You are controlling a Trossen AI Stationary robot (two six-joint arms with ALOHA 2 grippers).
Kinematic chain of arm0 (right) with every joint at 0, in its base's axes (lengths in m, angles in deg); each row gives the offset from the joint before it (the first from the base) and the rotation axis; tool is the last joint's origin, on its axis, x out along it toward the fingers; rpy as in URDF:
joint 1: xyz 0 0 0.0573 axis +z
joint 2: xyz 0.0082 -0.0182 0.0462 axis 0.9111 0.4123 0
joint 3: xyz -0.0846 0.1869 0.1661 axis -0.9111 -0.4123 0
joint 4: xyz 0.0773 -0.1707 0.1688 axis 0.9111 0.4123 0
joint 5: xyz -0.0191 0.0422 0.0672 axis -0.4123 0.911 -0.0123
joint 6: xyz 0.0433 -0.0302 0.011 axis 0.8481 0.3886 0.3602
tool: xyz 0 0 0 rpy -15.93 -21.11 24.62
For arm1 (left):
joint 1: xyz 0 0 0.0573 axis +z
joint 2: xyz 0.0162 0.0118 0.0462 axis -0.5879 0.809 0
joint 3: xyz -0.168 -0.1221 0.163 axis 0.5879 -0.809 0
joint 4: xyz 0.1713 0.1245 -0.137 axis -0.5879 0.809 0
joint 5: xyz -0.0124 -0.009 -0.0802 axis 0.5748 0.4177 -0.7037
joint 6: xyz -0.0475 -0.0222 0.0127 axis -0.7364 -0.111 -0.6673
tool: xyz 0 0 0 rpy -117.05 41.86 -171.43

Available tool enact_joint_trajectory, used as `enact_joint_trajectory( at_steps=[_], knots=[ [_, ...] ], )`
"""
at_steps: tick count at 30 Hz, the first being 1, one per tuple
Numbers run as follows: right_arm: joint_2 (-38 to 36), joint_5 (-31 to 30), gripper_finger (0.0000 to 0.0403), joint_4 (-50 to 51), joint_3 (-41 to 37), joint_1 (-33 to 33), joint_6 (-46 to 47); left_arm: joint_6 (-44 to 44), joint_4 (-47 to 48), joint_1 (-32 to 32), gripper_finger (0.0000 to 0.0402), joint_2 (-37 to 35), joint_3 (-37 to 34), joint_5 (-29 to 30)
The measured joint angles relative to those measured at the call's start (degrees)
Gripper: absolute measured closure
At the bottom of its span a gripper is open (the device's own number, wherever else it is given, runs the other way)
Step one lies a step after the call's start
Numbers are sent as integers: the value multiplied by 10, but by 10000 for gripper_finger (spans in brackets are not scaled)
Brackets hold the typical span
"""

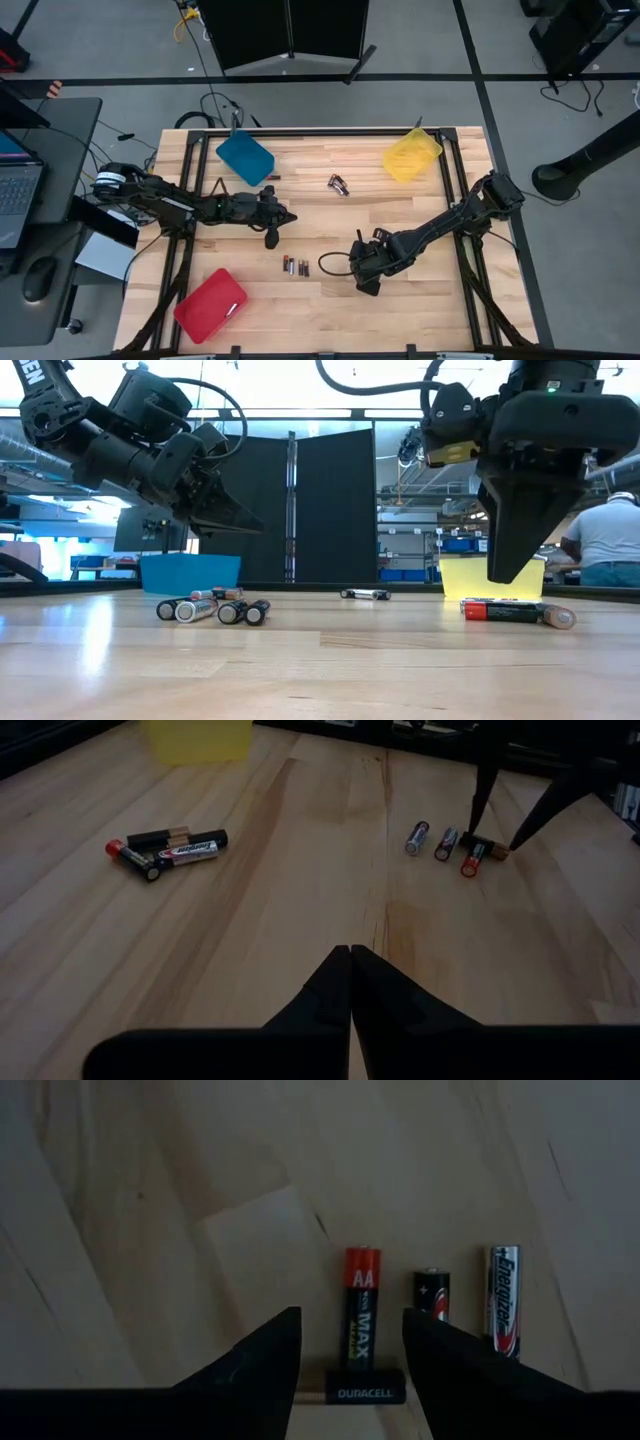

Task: Sort batteries
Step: Put the black orange battery into the yellow bin

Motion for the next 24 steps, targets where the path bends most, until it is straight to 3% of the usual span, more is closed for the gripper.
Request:
enact_joint_trajectory(
  at_steps=[15,18,24],
  knots=[
    [54,19,215,-18,0,2,-2,0,6,-1,385,0,0,0],
    [54,20,245,-23,0,2,-5,0,8,-1,385,0,0,0],
    [54,34,343,-56,-7,2,-27,0,7,-1,385,0,0,5]
  ],
)
